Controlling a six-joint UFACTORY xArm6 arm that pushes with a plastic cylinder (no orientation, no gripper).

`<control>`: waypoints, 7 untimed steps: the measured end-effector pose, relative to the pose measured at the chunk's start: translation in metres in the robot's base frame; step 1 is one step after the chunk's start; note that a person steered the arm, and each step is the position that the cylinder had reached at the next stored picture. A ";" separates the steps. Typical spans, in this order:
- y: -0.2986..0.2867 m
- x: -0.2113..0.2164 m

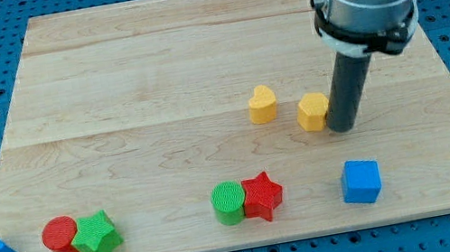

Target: Move the blue cube upwards of the board

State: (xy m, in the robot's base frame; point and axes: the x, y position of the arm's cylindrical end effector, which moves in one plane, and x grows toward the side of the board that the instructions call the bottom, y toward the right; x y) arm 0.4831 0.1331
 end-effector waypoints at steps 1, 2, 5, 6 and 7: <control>-0.045 -0.023; -0.063 -0.027; 0.076 0.021; 0.108 0.039; 0.117 0.042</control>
State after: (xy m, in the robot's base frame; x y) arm 0.5248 0.2499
